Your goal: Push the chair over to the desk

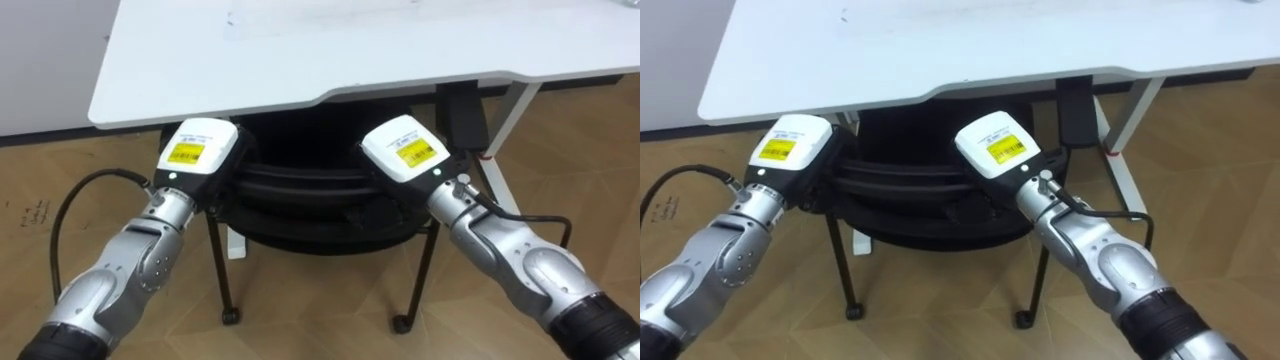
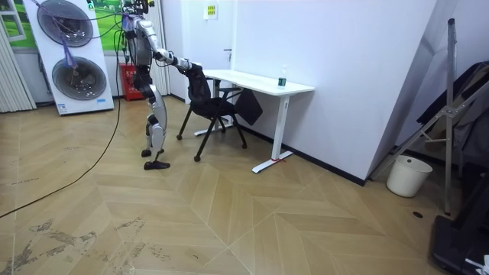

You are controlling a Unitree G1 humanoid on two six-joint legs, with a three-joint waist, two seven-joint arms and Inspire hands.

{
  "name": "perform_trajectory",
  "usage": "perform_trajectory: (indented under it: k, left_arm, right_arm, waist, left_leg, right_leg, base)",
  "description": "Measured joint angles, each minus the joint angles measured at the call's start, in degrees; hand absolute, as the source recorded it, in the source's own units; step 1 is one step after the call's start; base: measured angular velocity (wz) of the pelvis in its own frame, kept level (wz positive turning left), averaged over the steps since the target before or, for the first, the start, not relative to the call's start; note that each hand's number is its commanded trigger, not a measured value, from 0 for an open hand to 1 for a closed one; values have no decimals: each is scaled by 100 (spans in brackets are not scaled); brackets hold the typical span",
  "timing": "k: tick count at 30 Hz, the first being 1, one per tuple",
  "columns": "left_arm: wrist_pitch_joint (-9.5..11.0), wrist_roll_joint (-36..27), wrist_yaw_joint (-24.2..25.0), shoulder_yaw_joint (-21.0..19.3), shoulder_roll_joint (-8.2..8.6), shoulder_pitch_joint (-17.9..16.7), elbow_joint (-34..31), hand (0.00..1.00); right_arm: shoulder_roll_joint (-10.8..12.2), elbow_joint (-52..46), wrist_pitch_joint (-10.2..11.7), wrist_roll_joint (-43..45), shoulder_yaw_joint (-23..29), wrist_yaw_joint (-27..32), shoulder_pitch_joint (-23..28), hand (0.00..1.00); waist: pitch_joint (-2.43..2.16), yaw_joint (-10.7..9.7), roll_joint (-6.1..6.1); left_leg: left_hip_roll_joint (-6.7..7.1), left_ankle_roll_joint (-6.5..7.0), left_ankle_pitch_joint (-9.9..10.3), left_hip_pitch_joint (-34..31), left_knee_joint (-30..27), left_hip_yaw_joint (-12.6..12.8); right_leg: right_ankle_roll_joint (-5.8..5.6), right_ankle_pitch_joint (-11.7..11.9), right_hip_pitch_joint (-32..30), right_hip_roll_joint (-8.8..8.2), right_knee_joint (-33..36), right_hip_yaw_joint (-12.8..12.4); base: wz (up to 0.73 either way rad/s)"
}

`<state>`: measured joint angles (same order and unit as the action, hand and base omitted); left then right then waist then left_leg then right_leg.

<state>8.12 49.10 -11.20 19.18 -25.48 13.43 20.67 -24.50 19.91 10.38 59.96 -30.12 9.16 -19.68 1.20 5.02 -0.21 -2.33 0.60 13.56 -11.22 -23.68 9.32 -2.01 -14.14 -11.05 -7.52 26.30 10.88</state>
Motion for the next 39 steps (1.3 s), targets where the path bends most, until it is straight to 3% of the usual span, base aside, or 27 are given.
perform_trajectory:
  k: [3, 5, 6, 7, 8, 9, 18, 26, 32, 35, 38, 39]
  left_arm:
    - [7, 0, 0, 18, -18, -2, -11, 100]
    - [-1, 1, 3, 32, -30, -2, -20, 100]
    - [-16, 1, 11, 48, -32, -3, -28, 100]
    - [-29, 1, 15, 60, -32, -11, -31, 82]
    - [-40, 1, 17, 74, -32, -11, -31, 11]
    - [-60, 1, 24, 90, -32, -11, -31, 0]
    - [-193, -136, 336, 0, 113, -9, -50, 0]
    - [-280, -236, 564, -98, 164, -85, -268, 0]
    - [-277, -233, 622, -101, 199, -137, -307, 0]
    - [-264, -187, 724, -103, 162, -162, -434, 0]
    - [-111, -61, 808, -123, -5, -163, -778, 0]
    - [36, -59, 839, -124, -156, -164, -918, 0]
  right_arm:
    - [-12, -16, -35, -1, 4, 11, 32, 100]
    - [-16, -17, -53, -1, 4, 11, 50, 60]
    - [-17, -17, -57, -1, 5, 11, 64, 22]
    - [-9, -17, -83, -3, 4, 9, 80, 4]
    - [-2, -18, -103, -6, 4, 7, 90, 0]
    - [10, -24, -137, -16, 4, -7, 101, 0]
    - [264, -96, -394, -624, 211, -299, 223, 0]
    - [214, -540, -498, -971, 314, -483, 443, 0]
    - [199, -794, -368, -1146, 379, -631, 849, 0]
    - [17, -1092, -190, -1297, 530, -642, 862, 0]
    - [-257, -1262, 136, -1291, 1017, -629, 855, 0]
    - [-452, -1304, 249, -1289, 1093, -637, 862, 0]
  waist:
    - [-11, -4, -10]
    - [-21, -11, -26]
    - [-21, -15, -27]
    - [-21, -15, -29]
    - [-23, -15, -32]
    - [-28, -14, -40]
    - [-67, -58, -97]
    - [-70, -47, -78]
    - [-65, -54, -47]
    - [-65, -39, -51]
    - [-59, -1, -84]
    - [-55, -2, -93]
  left_leg:
    - [-8, -1, 0, -2, -4, -15]
    - [-8, 0, 0, 2, -6, -15]
    - [-9, -1, 0, 20, -7, -14]
    - [-8, 0, 0, 47, -6, -15]
    - [-8, 0, 0, 57, -4, -15]
    - [-8, 0, 0, 74, 0, -16]
    - [-32, 2, 1, 220, 64, -23]
    - [-43, 2, 1, 281, 106, -19]
    - [-81, -2, -1, 478, 215, -2]
    - [-84, -4, -1, 491, 227, 17]
    - [-78, -8, -4, 591, 266, 21]
    - [-79, -13, -7, 669, 309, 24]
  right_leg:
    - [2, 15, 30, 12, -56, 21]
    - [-1, 19, 45, 15, -66, 24]
    - [-9, 31, 71, 21, -74, 26]
    - [-12, 36, 98, 23, -88, 25]
    - [-13, 37, 109, 23, -94, 25]
    - [-16, 40, 132, 25, -139, 25]
    - [-26, 122, 362, 71, -280, 65]
    - [-31, 166, 452, 100, -409, 73]
    - [-40, 252, 687, 162, -672, 63]
    - [-39, 252, 681, 169, -673, 34]
    - [-43, 262, 755, 184, -755, 22]
    - [-48, 281, 851, 199, -814, 23]
  base:
    - [1]
    - [0]
    - [0]
    - [0]
    - [0]
    - [0]
    - [0]
    - [0]
    - [-4]
    - [-4]
    - [0]
    - [0]
